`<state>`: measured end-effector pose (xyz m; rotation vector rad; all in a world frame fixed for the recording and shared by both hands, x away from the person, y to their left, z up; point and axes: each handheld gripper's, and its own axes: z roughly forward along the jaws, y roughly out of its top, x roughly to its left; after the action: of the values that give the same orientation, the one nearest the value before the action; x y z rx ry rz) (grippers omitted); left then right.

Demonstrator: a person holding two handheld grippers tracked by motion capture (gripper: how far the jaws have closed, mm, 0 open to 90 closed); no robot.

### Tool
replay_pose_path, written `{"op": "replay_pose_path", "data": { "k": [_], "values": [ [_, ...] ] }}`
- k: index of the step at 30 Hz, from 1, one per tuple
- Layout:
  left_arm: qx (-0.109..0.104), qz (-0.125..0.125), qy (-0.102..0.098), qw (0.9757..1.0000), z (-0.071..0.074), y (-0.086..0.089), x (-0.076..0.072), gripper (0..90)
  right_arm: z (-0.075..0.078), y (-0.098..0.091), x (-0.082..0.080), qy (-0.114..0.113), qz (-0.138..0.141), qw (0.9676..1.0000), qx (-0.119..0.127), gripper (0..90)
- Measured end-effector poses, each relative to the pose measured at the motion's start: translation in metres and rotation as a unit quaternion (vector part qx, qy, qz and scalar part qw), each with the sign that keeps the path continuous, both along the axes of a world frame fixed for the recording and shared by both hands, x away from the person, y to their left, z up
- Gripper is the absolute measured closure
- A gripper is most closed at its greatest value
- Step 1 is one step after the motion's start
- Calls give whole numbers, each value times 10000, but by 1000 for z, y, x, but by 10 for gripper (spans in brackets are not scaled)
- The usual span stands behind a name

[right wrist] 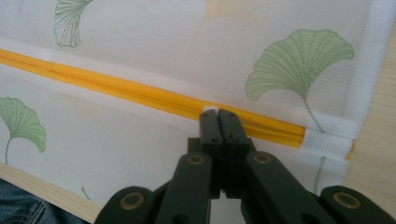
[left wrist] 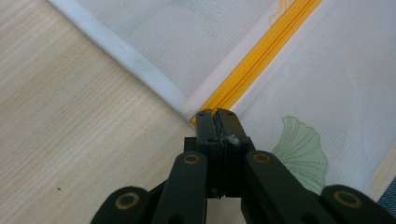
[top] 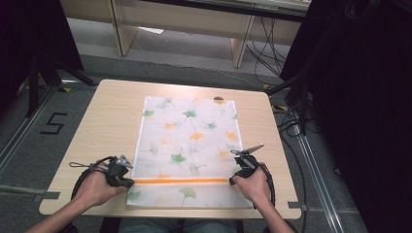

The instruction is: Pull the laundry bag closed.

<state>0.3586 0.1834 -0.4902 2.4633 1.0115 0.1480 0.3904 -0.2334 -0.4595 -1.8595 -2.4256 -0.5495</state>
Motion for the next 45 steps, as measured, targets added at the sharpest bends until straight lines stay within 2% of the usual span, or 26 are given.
{"op": "replay_pose_path", "data": {
  "k": [4,5,6,7,8,9,10,11,12,13,14,15,23,24,28,30,32,35,36,38,39,40,42,43,44,45],
  "values": [
    [1,0,0,10000,0,0,0,886,1,-4,-1,24,-98,9999,3,900],
    [1,-1,-1,10000,0,0,0,886,0,-5,-1,-45,-72,10000,-26,900],
    [0,-1,0,10000,0,0,0,886,0,-6,0,-28,-29,10000,26,900],
    [-2,3,2,10000,0,0,0,886,2,-5,-2,134,-200,9997,-28,900],
    [1,2,-1,10000,0,0,0,886,2,-5,-1,125,-222,9996,-105,900],
    [3,-1,-2,10000,0,0,0,886,2,-7,-1,131,-156,9998,-37,900],
    [2,-4,-3,10000,0,0,0,886,3,-6,-1,152,-282,9995,-72,900],
    [2,-2,-2,10000,0,0,0,886,3,-6,-1,152,-282,9995,-72,900],
    [3,-1,-9,10000,0,0,0,886,1,-9,0,-18,-72,10000,-26,900],
    [3,-2,-9,10000,0,0,0,886,3,-9,-1,154,-252,9995,-86,900],
    [3,0,-9,10000,0,0,0,886,2,-11,0,21,-117,9999,-46,900],
    [5,-3,-8,10000,0,0,0,886,3,-11,-1,28,-196,9998,-4,900],
    [6,-8,-8,10000,0,0,0,886,2,-16,0,4,-176,9998,-11,900],
    [4,-6,-2,10000,0,0,0,886,2,-16,0,-13,-195,9998,-97,900],
    [2,-4,-3,10000,0,0,0,886,3,-16,0,4,-206,9998,-25,900],
    [1,-4,-3,10000,0,0,0,886,4,-17,0,177,-297,9994,1,900],
    [2,-5,0,10000,0,0,0,886,5,-17,-1,192,-479,9987,44,900],
    [-2,1,0,10000,0,0,0,886,5,-21,-1,125,-465,9988,-10,900],
    [2,-2,0,10000,0,0,0,886,6,-21,-1,240,-510,9984,32,900],
    [-4,6,1,10000,0,0,0,886,6,-22,-1,235,-547,9982,-58,900],
    [1,1,0,10000,0,0,0,886,6,-24,-1,215,-478,9986,-7,900],
    [2,0,-2,10000,0,0,0,886,4,-25,-1,52,-412,9991,7,900],
    [0,2,1,10000,0,0,0,886,4,-25,-1,94,-463,9989,13,900],
    [1,0,-1,10000,0,0,0,886,5,-26,0,188,-465,9987,-85,900],
    [2,-1,-3,10000,0,0,0,886,3,-28,0,-7,-317,9995,-36,900],
    [2,-2,-3,10000,0,0,0,886,3,-29,0,-13,-332,9994,-94,900]
  ]
}}
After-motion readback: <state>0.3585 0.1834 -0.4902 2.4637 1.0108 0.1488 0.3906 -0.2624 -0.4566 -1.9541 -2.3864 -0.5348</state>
